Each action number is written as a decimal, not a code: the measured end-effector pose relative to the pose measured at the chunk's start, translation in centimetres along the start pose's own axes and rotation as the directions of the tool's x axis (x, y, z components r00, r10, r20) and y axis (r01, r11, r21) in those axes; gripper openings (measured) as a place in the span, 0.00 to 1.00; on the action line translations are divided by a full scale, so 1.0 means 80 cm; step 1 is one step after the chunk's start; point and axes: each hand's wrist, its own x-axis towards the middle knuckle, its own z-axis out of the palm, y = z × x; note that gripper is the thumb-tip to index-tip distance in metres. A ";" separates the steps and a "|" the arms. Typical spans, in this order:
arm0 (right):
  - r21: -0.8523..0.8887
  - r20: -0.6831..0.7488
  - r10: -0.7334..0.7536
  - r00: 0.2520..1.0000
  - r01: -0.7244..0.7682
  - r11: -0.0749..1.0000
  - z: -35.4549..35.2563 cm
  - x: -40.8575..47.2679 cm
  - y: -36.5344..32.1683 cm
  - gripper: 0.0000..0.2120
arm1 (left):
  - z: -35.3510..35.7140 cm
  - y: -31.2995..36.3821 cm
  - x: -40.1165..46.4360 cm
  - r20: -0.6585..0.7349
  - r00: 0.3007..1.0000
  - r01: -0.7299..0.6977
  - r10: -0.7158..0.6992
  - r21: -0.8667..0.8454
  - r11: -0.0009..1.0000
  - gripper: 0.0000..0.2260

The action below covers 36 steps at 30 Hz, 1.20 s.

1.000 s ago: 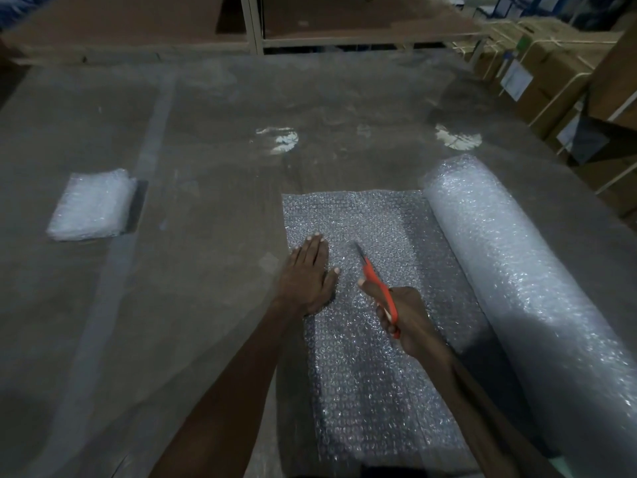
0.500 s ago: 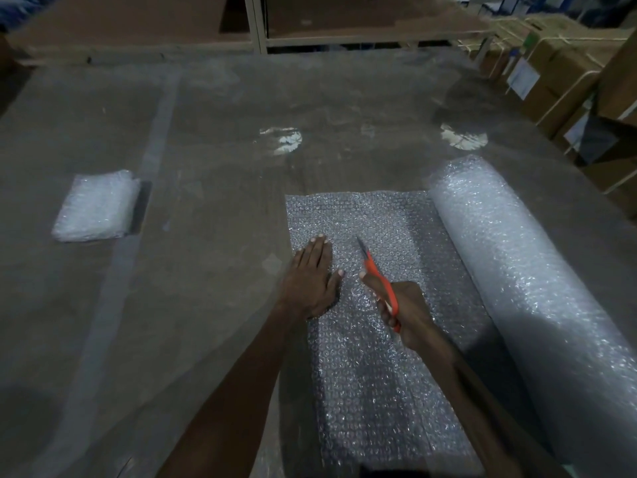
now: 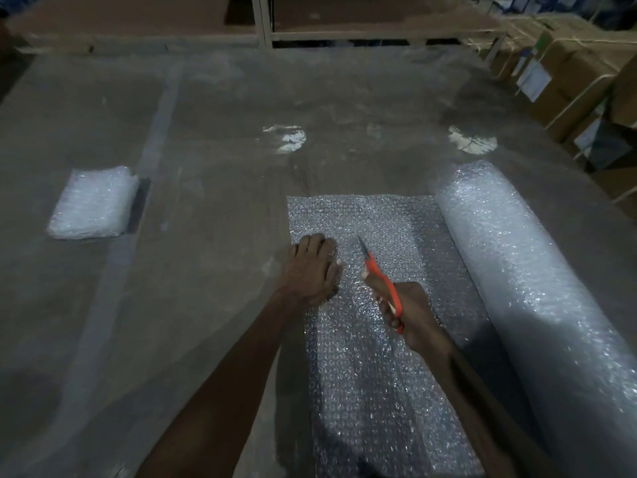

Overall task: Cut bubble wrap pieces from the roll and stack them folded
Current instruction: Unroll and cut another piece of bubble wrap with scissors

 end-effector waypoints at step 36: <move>0.017 0.011 0.000 1.000 0.000 1.000 0.020 0.046 -0.024 0.18 | 0.007 -0.021 0.051 0.142 0.988 0.050 -0.056 0.044 0.998 0.31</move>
